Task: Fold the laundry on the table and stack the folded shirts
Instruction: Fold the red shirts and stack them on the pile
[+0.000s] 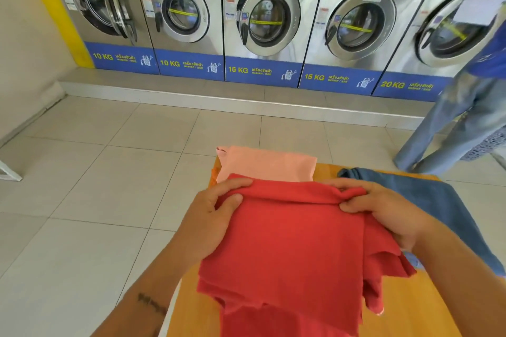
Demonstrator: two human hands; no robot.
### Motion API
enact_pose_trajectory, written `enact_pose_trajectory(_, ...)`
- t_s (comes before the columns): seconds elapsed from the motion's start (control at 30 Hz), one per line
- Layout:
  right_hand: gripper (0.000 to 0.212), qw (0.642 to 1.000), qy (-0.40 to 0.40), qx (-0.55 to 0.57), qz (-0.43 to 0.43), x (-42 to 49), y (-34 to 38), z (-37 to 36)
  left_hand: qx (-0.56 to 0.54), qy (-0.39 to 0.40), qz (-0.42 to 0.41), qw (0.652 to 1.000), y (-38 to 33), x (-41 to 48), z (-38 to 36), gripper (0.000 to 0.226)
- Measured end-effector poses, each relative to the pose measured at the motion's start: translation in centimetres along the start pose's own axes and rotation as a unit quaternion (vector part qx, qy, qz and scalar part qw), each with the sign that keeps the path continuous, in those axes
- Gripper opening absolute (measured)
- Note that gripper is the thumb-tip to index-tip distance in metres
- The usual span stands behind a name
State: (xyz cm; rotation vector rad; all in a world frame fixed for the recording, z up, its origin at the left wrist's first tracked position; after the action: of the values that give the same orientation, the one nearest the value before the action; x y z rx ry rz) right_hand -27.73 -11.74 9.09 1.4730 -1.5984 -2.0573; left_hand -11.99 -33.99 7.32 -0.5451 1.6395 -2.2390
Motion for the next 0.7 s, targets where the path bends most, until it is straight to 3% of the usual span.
enact_pose_trajectory(0.17,0.054,0.999,-0.042,-0.026,0.007,8.0,6.2,2.1,0.022,-0.012,-0.016,1.0,0.8,9.9,1.3,0.032)
enact_pose_trajectory(0.27,0.047,0.983,-0.15,-0.104,0.025,13.2,7.7,3.8,0.106,-0.005,-0.002,0.994,3.8,14.5,1.2,0.035)
enact_pose_trajectory(0.3,0.049,0.959,-0.208,-0.19,0.035,14.6,7.7,4.4,0.15,0.015,0.017,0.988,5.4,15.4,0.7,0.039)
enact_pose_trajectory(0.4,0.065,0.83,-0.304,-0.467,0.027,16.8,5.5,3.2,0.303,0.093,0.064,0.946,10.4,15.5,-1.4,0.05)
enact_pose_trajectory(0.47,0.062,0.797,-0.292,-0.524,0.073,17.4,3.2,0.7,0.344,0.1,0.046,0.932,12.7,14.8,-2.6,0.053)
enact_pose_trajectory(0.57,0.056,0.78,-0.264,-0.563,0.07,18.4,-1.0,-1.5,0.335,0.069,0.016,0.939,14.9,14.3,-2.9,0.052)
enact_pose_trajectory(0.7,0.056,0.783,-0.273,-0.556,0.059,19.1,-2.8,-1.3,0.37,0.068,0.018,0.927,15.4,14.4,-3.1,0.053)
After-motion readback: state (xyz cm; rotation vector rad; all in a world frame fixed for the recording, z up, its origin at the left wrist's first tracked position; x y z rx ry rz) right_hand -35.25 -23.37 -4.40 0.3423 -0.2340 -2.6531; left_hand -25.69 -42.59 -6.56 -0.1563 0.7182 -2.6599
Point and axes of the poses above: each hand's wrist, its own x-axis towards the middle knuckle, its own z-axis out of the back of the hand, y = z × x, the point moved 7 cm from there along x, towards the middle knuckle, and after that the axes turned 9 degrees about -z, right-handed, at the moved point
